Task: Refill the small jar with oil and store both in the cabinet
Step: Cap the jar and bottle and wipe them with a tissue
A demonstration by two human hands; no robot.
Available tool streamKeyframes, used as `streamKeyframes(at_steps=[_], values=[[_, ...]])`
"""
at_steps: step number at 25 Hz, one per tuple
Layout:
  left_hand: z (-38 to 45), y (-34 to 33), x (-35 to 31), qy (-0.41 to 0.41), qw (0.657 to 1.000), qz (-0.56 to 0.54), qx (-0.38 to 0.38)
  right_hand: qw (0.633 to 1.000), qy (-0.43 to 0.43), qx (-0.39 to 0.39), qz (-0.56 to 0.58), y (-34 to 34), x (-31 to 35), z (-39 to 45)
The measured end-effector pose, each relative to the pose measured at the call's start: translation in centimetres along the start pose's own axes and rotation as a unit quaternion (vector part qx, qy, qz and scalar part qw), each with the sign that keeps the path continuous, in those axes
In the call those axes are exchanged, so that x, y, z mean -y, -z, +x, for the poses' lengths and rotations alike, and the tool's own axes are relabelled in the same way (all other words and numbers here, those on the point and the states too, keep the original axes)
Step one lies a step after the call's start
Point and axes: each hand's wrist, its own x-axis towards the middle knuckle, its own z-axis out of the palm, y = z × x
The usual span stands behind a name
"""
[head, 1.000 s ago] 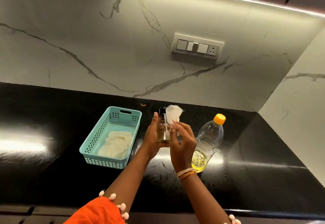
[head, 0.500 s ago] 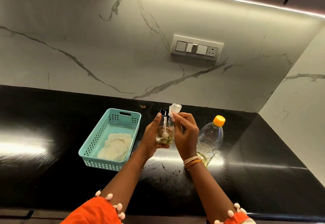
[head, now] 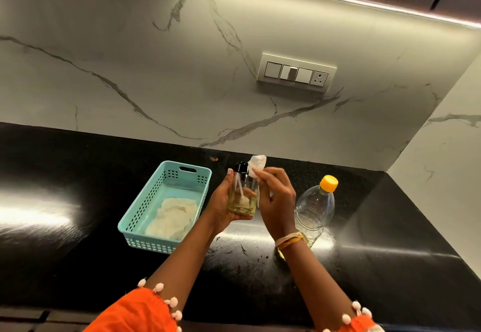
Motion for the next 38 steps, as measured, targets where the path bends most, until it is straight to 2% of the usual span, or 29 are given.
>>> streamKeyframes(at_steps=[5, 9, 13, 15, 18, 25, 29, 32, 38], values=[[0.4, 0.0, 0.0, 0.022, 0.999, -0.001, -0.028, 0.996, 0.063, 0.043, -0.038, -0.1, -0.2, -1.9], [0.2, -0.1, -0.3, 0.002, 1.0, -0.006, -0.002, 0.988, 0.119, 0.084, -0.045, 0.3, -0.3, -7.2], [0.2, -0.2, 0.1, -0.005, 0.998, 0.021, 0.052, 0.998, 0.043, 0.034, -0.023, 0.1, -0.5, -3.3], [0.2, -0.4, 0.2, -0.012, 0.998, 0.033, 0.052, 1.0, 0.012, 0.008, -0.015, 0.1, -0.7, -0.7], [0.3, -0.6, 0.1, -0.012, 0.999, 0.024, 0.039, 0.999, 0.033, 0.019, -0.026, 0.3, -1.3, -0.2], [0.6, -0.7, 0.1, 0.006, 0.999, 0.038, 0.023, 0.995, 0.062, 0.081, 0.006, 0.9, -1.9, -7.6], [0.6, -0.7, 0.6, -0.003, 0.997, 0.009, 0.072, 0.999, 0.037, 0.029, -0.008, 0.7, -1.5, -2.5], [0.7, -0.9, 0.6, -0.006, 0.999, 0.003, 0.052, 1.0, 0.025, 0.014, -0.003, 0.8, -1.5, 0.5], [1.0, 0.0, 0.2, 0.016, 0.999, -0.006, 0.033, 0.99, 0.09, 0.102, -0.025, 0.6, -1.2, -6.1]])
